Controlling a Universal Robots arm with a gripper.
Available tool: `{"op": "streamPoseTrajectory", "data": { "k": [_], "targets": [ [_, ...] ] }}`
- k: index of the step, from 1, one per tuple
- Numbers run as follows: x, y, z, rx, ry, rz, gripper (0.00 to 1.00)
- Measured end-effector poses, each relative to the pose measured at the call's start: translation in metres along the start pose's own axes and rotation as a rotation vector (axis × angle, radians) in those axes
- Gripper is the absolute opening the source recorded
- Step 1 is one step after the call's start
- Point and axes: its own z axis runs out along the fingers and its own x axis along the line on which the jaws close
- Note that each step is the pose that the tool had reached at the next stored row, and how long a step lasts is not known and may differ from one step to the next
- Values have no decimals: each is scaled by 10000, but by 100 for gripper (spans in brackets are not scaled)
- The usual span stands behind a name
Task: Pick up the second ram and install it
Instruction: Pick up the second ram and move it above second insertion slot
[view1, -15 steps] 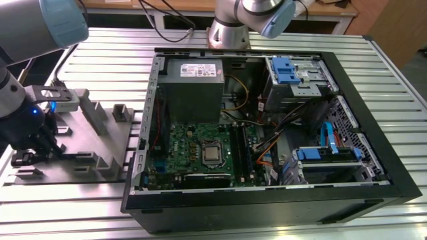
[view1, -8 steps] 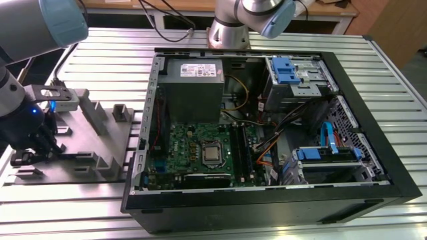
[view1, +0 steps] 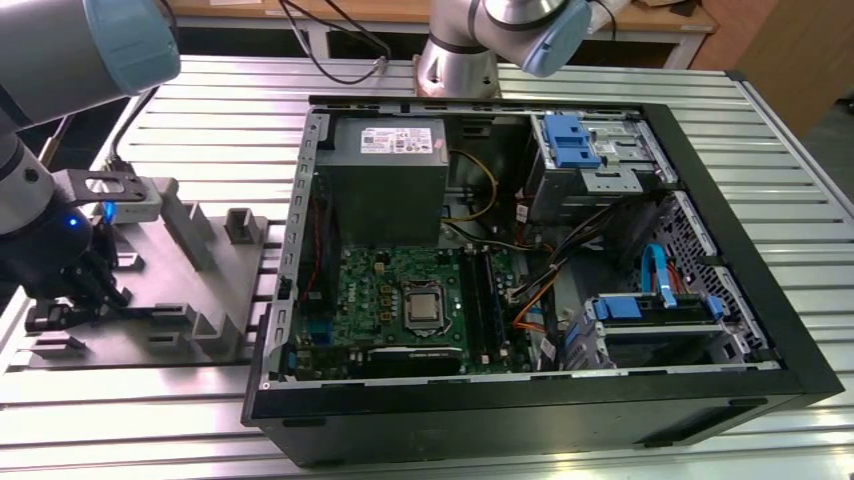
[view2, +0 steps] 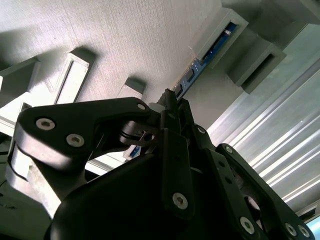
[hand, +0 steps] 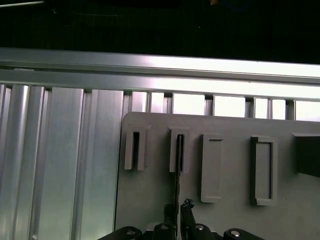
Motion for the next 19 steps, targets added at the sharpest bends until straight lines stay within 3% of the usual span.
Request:
{"op": "streamPoseTrajectory", "data": {
  "k": [19],
  "targets": [
    [9, -1, -1, 0, 0, 0, 19]
  ]
}}
